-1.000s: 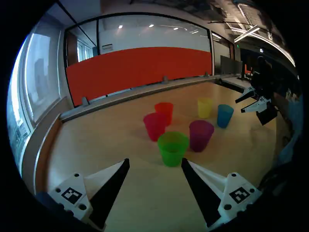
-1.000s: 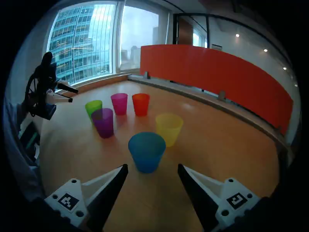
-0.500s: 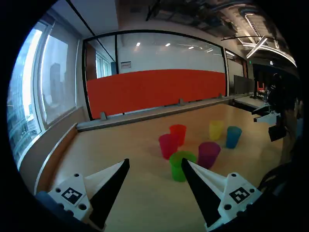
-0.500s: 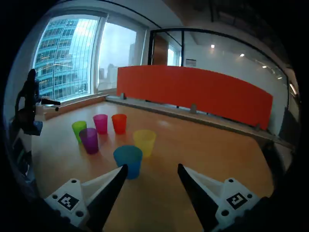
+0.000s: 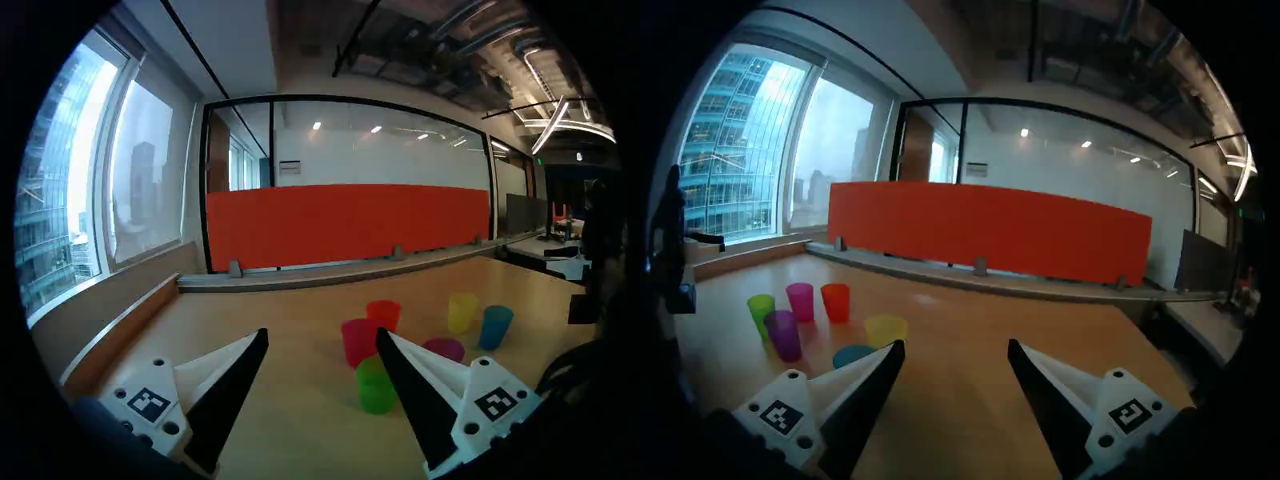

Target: Pour water

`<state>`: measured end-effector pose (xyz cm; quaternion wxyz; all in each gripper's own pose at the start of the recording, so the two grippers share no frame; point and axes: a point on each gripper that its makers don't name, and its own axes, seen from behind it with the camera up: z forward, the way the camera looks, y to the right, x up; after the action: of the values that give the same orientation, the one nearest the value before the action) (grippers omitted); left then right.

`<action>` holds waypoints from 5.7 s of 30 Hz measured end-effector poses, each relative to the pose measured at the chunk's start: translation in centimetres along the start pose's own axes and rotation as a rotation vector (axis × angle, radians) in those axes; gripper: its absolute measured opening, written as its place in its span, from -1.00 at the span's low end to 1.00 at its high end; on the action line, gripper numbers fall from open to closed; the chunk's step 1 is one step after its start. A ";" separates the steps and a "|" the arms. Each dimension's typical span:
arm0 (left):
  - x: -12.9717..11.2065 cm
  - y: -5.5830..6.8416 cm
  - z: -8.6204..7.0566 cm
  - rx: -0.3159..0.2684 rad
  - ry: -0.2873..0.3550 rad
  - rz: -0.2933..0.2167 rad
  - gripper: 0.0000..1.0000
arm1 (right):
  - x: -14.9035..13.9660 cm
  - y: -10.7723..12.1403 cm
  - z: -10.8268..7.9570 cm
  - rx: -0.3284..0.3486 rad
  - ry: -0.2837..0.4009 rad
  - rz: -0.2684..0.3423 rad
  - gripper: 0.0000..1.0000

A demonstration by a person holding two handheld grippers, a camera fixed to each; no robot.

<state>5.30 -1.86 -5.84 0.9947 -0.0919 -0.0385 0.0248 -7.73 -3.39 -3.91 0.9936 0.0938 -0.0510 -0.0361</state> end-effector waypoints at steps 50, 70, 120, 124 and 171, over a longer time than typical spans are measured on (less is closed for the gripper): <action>0.1 1.8 4.6 0.170 0.194 0.049 1.00 | 2.3 1.2 0.4 -0.242 0.131 0.059 1.00; -3.5 2.0 5.7 0.177 0.174 -0.010 1.00 | 2.0 1.3 0.1 -0.248 0.122 0.060 1.00; -6.1 1.0 7.2 0.176 0.105 -0.045 1.00 | 1.9 1.9 -0.8 -0.242 0.145 0.068 1.00; -6.1 1.0 7.2 0.176 0.105 -0.045 1.00 | 1.7 2.3 -0.9 -0.245 0.149 0.066 1.00; -6.1 1.1 7.2 0.177 0.105 -0.045 1.00 | -3.5 4.4 4.8 -0.238 0.159 0.102 1.00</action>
<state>-1.43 0.17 0.62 0.9999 -0.0042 0.0141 0.0009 -11.46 0.34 1.27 0.9992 -0.0247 0.0279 0.0162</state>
